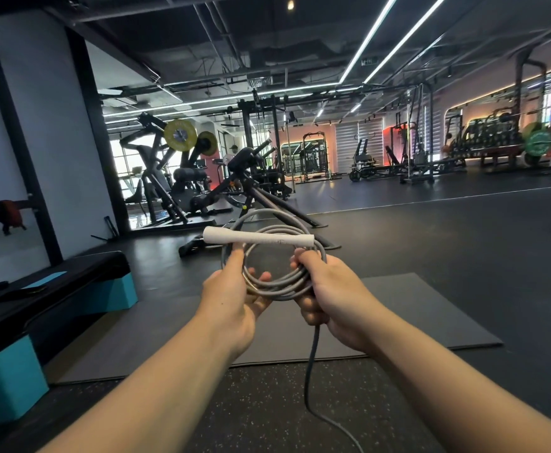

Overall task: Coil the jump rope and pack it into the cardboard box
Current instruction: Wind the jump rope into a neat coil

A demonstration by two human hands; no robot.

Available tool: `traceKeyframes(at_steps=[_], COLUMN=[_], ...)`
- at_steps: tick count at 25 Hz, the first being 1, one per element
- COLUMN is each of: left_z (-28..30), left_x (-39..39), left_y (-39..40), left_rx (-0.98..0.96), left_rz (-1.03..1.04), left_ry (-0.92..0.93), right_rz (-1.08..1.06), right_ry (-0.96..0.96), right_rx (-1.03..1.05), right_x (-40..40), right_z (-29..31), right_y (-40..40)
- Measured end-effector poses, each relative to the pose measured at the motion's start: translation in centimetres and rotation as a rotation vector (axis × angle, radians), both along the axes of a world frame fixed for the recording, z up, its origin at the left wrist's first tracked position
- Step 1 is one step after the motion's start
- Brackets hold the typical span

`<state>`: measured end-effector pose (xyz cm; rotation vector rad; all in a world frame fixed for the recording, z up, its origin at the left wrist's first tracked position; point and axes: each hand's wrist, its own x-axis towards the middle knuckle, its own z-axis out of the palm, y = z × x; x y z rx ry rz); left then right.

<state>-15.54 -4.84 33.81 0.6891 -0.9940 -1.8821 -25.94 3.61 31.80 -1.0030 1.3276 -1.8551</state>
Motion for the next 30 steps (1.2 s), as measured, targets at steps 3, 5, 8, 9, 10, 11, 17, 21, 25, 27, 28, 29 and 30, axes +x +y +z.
traceKeyframes(at_steps=[3, 5, 8, 9, 10, 11, 17, 21, 25, 27, 28, 29, 30], left_z=[-0.1, 1.1, 4.4, 5.6, 6.7, 7.6, 8.0, 5.7, 4.9, 5.1, 5.2, 5.2, 5.1], left_x=[2.1, 3.4, 3.6, 3.3, 2.6, 1.8, -2.3, -1.2, 1.0, 1.9, 2.2, 2.3, 2.2], left_y=[-1.6, -1.7, -1.6, -1.6, -1.6, -1.5, -1.3, -1.8, -2.2, -2.6, -2.8, -2.9, -3.0], left_rx=[-0.176, -0.465, -1.123, -1.301, -1.418, -1.476, -1.599, -1.387, -1.41, -1.251, -1.183, -1.106, -1.006], left_rz=[0.155, 0.244, 0.067, -0.081, -0.244, -0.396, -0.726, -0.807, -0.752, -0.725, -0.69, -0.63, -0.555], left_ry=[-0.273, -0.398, -0.585, -0.72, -0.867, -1.008, -1.329, -1.111, -1.079, -0.919, -0.802, -0.663, -0.508], right_rz=[0.006, -0.007, -0.03, -0.029, -0.028, -0.031, -0.008, 0.021, 0.083, 0.039, -0.002, -0.041, -0.063], right_ry=[0.136, 0.251, 0.477, 0.565, 0.662, 0.77, 1.274, 1.215, 0.874, 0.793, 0.732, 0.665, 0.598], right_rx=[0.072, 0.14, 0.221, 0.246, 0.268, 0.283, 0.392, 0.336, 0.332, 0.264, 0.227, 0.194, 0.161], right_x=[-1.2, -1.9, -2.8, -3.0, -3.2, -3.3, -3.3, -3.9, -6.1, -7.3, -7.9, -8.3, -8.5], right_z=[0.3, 0.5, 1.1, 1.4, 1.8, 2.2, 3.7, 3.3, 3.2, 2.5, 1.9, 1.2, 0.6], right_y=[0.9, 1.4, 1.7, 1.8, 1.8, 1.9, 2.6, 3.8, 6.1, 6.9, 7.0, 7.0, 6.8])
